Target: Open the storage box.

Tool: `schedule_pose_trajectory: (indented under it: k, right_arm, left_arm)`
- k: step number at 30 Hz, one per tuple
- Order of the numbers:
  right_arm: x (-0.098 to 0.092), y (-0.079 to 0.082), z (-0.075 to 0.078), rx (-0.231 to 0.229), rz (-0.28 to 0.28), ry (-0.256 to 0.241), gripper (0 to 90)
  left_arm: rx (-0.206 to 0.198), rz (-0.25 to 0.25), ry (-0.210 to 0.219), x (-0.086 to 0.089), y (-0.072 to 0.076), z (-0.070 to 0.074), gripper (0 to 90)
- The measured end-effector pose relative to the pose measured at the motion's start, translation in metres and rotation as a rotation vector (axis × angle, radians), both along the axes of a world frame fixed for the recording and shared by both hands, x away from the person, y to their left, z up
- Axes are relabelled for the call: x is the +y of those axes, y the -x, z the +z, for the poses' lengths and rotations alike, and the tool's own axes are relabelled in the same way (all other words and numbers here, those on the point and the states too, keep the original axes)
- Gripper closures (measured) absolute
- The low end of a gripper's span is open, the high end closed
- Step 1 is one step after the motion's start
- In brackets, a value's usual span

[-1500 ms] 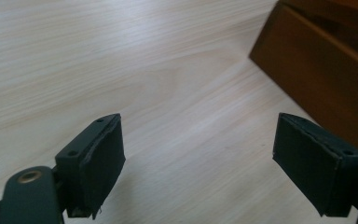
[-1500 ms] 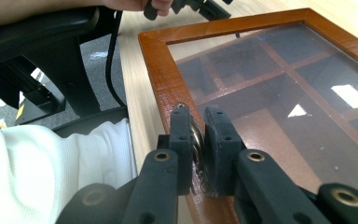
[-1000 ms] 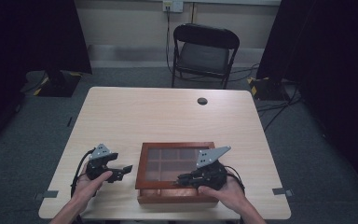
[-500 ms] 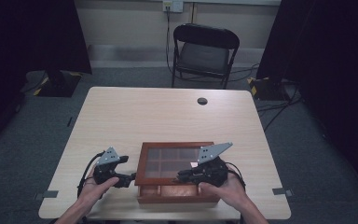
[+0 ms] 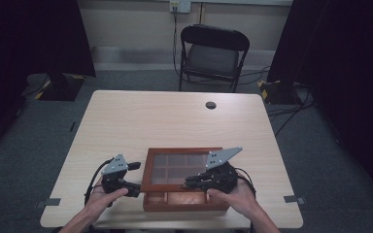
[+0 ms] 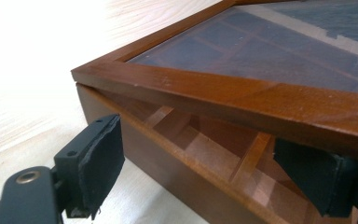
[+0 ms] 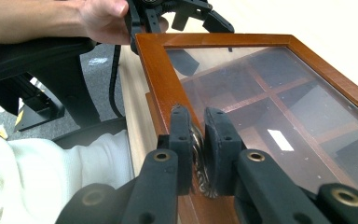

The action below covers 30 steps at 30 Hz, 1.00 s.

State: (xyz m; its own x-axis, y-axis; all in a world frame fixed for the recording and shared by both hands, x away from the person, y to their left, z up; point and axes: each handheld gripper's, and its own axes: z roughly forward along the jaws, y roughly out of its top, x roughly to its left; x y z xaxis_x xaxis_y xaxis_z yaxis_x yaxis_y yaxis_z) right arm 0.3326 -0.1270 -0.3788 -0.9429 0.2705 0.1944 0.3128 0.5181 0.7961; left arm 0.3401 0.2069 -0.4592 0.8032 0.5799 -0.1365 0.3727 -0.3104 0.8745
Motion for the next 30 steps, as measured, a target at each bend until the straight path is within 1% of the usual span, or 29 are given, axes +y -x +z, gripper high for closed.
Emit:
schedule_pose_trajectory:
  k: [1, 2, 3, 4, 6, 7, 9, 10, 11, 12, 13, 15, 17, 19, 21, 22, 23, 24, 25, 26, 27, 28, 30]
  right_arm:
    - [0.0, 0.0, 0.0, 0.002, -0.001, -0.002, 82.2]
    - [-0.001, -0.001, 0.0, 0.0, -0.003, -0.004, 82.1]
    - [-0.002, -0.001, 0.0, 0.005, -0.005, -0.01, 82.1]
    - [-0.002, 0.0, 0.0, 0.002, -0.01, -0.017, 82.1]
    - [-0.003, 0.001, -0.001, -0.004, -0.017, -0.028, 82.0]
    - [-0.004, 0.001, -0.001, -0.003, -0.019, -0.032, 81.9]
    - [-0.005, 0.001, -0.002, -0.006, -0.025, -0.034, 76.3]
    - [-0.006, 0.001, -0.002, -0.001, -0.029, -0.039, 72.9]
    - [-0.007, 0.001, -0.001, -0.003, -0.032, -0.043, 72.1]
    - [-0.009, 0.001, 0.0, -0.005, -0.035, -0.049, 70.0]
    - [-0.011, 0.002, 0.001, -0.007, -0.041, -0.052, 66.2]
    - [-0.016, 0.003, 0.004, -0.016, -0.057, -0.054, 61.9]
    - [-0.021, 0.004, 0.006, -0.029, -0.084, -0.052, 54.7]
    - [-0.027, 0.004, 0.007, -0.032, -0.106, -0.059, 50.3]
    - [-0.032, 0.004, 0.008, -0.048, -0.134, -0.065, 43.8]
    - [-0.035, 0.003, 0.009, -0.048, -0.144, -0.071, 42.7]
    - [-0.037, 0.003, 0.009, -0.051, -0.152, -0.072, 40.6]
    - [-0.039, 0.002, 0.009, -0.054, -0.162, -0.073, 37.7]
    - [-0.041, 0.002, 0.009, -0.057, -0.168, -0.073, 36.7]
    - [-0.043, 0.001, 0.01, -0.059, -0.176, -0.07, 35.7]
    - [-0.045, 0.001, 0.01, -0.059, -0.184, -0.074, 33.7]
    - [-0.047, 0.001, 0.01, -0.061, -0.192, -0.075, 32.2]
    - [-0.051, 0.0, 0.011, -0.065, -0.204, -0.079, 31.2]
  left_arm:
    - [0.008, -0.002, 0.012, -0.001, 0.0, 0.0, 16.6]
    - [0.005, 0.007, 0.013, -0.001, -0.001, 0.0, 15.6]
    - [-0.012, 0.01, -0.001, 0.0, 0.0, 0.001, 15.4]
    - [-0.023, 0.011, -0.003, -0.001, 0.0, 0.002, 15.7]
    - [-0.025, 0.011, 0.003, -0.001, 0.001, 0.002, 17.1]
    - [-0.029, 0.002, -0.01, -0.001, 0.0, 0.003, 17.0]
    - [-0.035, 0.001, -0.002, -0.002, -0.001, 0.004, 17.0]
    - [-0.032, 0.004, 0.004, -0.002, -0.001, 0.005, 17.2]
    - [-0.03, 0.01, 0.015, -0.002, -0.001, 0.005, 17.1]
    - [-0.029, 0.007, 0.007, -0.003, -0.002, 0.006, 17.0]
    - [-0.036, 0.002, 0.012, -0.004, -0.003, 0.007, 17.2]
    - [-0.04, 0.003, 0.021, -0.005, -0.004, 0.009, 17.6]
    - [-0.039, 0.009, 0.042, -0.006, -0.004, 0.011, 18.1]
    - [-0.045, 0.004, 0.037, -0.006, -0.004, 0.012, 19.0]
    - [-0.043, 0.004, 0.032, -0.006, -0.004, 0.012, 18.9]
    - [-0.036, 0.003, 0.032, -0.006, -0.005, 0.012, 18.8]
    - [-0.042, 0.0, 0.024, -0.005, -0.005, 0.013, 18.7]
    - [-0.037, 0.002, 0.03, -0.006, -0.005, 0.014, 18.9]
    - [-0.044, -0.002, 0.028, -0.006, -0.007, 0.015, 18.9]
    - [-0.035, 0.002, 0.041, -0.006, -0.007, 0.017, 18.9]
    - [-0.041, -0.001, 0.043, -0.007, -0.008, 0.018, 19.0]
    - [-0.038, -0.002, 0.048, -0.007, -0.009, 0.02, 19.1]
    - [-0.041, 0.001, 0.06, -0.008, -0.011, 0.024, 19.7]
